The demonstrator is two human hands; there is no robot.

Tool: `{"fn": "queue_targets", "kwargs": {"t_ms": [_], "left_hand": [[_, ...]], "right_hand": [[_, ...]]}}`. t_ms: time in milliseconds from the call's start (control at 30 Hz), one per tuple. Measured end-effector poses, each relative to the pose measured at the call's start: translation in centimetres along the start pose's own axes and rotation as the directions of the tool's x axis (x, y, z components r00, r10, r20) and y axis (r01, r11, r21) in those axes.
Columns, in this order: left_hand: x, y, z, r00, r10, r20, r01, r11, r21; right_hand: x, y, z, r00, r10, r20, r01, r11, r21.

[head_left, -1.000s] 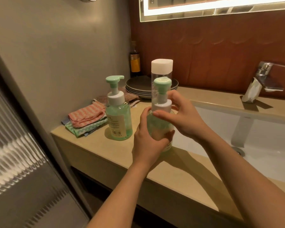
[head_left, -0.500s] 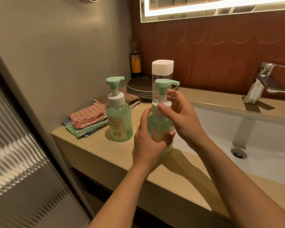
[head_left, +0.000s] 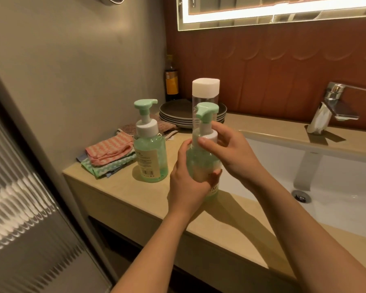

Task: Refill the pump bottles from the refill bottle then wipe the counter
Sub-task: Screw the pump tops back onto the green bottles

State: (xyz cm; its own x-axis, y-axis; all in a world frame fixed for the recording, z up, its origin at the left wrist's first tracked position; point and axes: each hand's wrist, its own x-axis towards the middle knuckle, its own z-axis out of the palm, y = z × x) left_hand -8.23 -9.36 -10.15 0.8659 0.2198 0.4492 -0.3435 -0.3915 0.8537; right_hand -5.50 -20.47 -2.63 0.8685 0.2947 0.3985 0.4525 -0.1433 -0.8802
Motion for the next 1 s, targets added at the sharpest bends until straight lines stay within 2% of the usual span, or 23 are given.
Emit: {"fn": "queue_targets", "kwargs": {"t_ms": [100, 200, 233, 333, 400, 467, 533, 633, 733, 767, 833, 900, 1000], "left_hand": [[0.1, 0.2, 0.0, 1.0, -0.016, -0.007, 0.017, 1.0, 0.003], [0.1, 0.0, 0.1, 1.0, -0.006, -0.025, 0.006, 1.0, -0.012], [0.1, -0.1, 0.1, 1.0, -0.004, -0.028, 0.004, 1.0, -0.008], [0.1, -0.2, 0.1, 1.0, -0.005, -0.01, 0.005, 1.0, 0.022], [0.1, -0.3, 0.1, 1.0, 0.001, -0.004, -0.001, 0.999, 0.036], [0.1, -0.2, 0.1, 1.0, 0.002, -0.004, -0.002, 0.999, 0.038], [0.0, -0.1, 0.0, 1.0, -0.001, -0.005, 0.001, 1.0, 0.025], [0.1, 0.0, 0.0, 1.0, -0.011, 0.001, 0.011, 1.0, 0.0], [0.1, -0.1, 0.0, 1.0, 0.01, -0.003, -0.011, 1.0, -0.006], [0.1, -0.1, 0.0, 1.0, 0.01, -0.003, -0.01, 1.0, 0.001], [0.0, 0.1, 0.1, 1.0, 0.001, -0.001, -0.001, 1.0, 0.01], [0.0, 0.1, 0.1, 1.0, 0.012, -0.004, -0.012, 1.0, 0.026], [0.0, 0.2, -0.1, 1.0, 0.007, 0.002, -0.007, 0.999, 0.041]], "right_hand": [[0.4, 0.3, 0.8, 0.995, 0.013, -0.096, -0.021, 0.996, -0.087], [0.6, 0.2, 1.3, 0.998, 0.009, -0.054, -0.018, 0.986, -0.165], [0.6, 0.0, 1.2, 1.0, 0.018, -0.02, -0.02, 0.989, -0.146], [0.2, -0.3, 0.1, 0.988, 0.055, 0.141, -0.063, 0.997, 0.052], [-0.1, -0.1, -0.8, 0.981, 0.041, 0.19, -0.057, 0.995, 0.082], [0.0, 0.0, -1.3, 0.991, 0.026, 0.13, -0.034, 0.997, 0.064], [0.1, 0.1, -1.0, 1.0, 0.011, 0.008, -0.011, 1.0, 0.001], [0.4, 0.4, 0.2, 0.992, 0.027, -0.126, -0.039, 0.995, -0.097], [0.6, 1.0, 1.0, 0.998, 0.03, -0.063, -0.041, 0.982, -0.186], [0.5, 0.9, 1.1, 0.999, 0.032, -0.007, -0.032, 0.988, -0.151], [0.3, 0.6, 0.8, 0.995, 0.048, 0.087, -0.051, 0.998, 0.038], [0.0, 0.4, 0.1, 0.99, 0.038, 0.138, -0.06, 0.985, 0.16], [0.1, 0.6, -0.4, 0.999, 0.024, 0.033, -0.028, 0.993, 0.111]]}}
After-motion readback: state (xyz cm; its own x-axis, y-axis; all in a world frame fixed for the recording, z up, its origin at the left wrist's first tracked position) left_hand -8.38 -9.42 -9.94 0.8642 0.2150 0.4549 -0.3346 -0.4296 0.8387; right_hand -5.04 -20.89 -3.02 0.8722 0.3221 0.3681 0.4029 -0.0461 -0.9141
